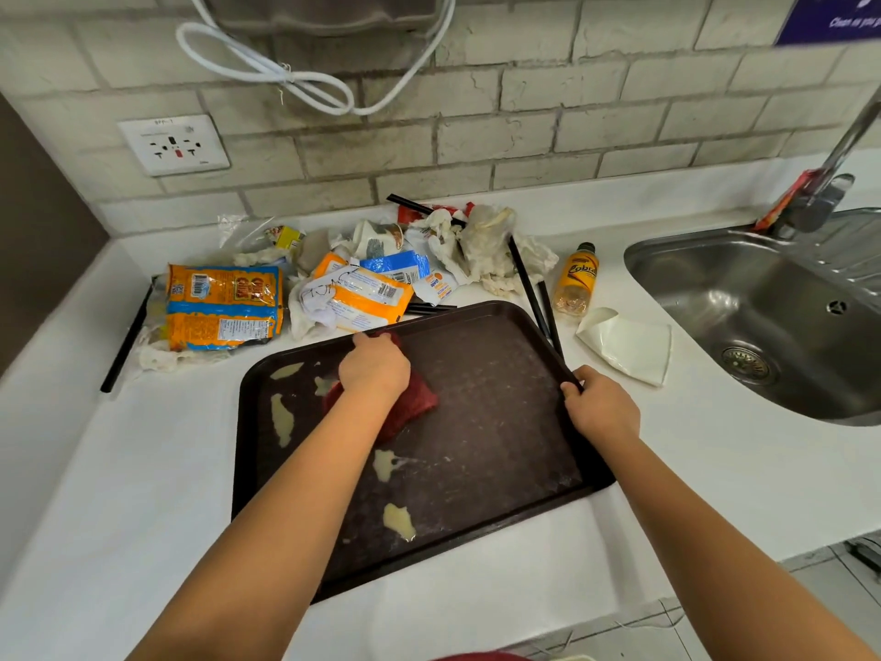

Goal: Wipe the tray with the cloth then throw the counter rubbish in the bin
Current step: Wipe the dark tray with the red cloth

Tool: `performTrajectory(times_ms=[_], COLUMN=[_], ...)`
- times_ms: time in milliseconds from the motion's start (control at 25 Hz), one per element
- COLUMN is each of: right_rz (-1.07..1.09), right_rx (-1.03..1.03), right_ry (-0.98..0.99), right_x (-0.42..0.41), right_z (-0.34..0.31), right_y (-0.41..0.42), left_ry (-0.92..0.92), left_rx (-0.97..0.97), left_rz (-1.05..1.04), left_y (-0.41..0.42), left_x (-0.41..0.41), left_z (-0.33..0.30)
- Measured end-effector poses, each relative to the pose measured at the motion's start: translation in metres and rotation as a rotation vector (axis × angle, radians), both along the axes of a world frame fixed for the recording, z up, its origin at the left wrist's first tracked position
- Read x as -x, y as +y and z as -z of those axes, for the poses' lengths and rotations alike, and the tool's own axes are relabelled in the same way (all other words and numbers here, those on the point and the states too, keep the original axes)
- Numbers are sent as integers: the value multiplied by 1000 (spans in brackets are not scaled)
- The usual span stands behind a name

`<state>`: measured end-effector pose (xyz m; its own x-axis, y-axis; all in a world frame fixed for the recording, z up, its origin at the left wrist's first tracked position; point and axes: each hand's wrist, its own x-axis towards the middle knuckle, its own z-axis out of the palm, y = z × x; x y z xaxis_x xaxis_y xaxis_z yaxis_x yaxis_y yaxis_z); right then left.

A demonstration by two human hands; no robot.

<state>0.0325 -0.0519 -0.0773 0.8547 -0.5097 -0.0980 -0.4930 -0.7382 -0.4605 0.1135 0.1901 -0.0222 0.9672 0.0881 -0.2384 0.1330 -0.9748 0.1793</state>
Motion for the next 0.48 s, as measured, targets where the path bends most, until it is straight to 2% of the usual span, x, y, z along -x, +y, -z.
performTrajectory(times_ms=[120, 280, 400, 480], right_rz=[17, 78, 67, 60], right_rx=[-23, -76, -117, -82], right_ry=[-7, -74, -124, -146], right_x=[1, 3, 2, 3], right_z=[0, 3, -2, -6], right_y=[0, -5, -2, 3], left_ry=[-61, -17, -29, -102], left_rx=[31, 47, 136, 228], left_rz=[77, 171, 218, 201], left_y=[-24, -54, -47, -24], left_x=[22, 58, 62, 58], left_z=[-8, 2, 7, 6])
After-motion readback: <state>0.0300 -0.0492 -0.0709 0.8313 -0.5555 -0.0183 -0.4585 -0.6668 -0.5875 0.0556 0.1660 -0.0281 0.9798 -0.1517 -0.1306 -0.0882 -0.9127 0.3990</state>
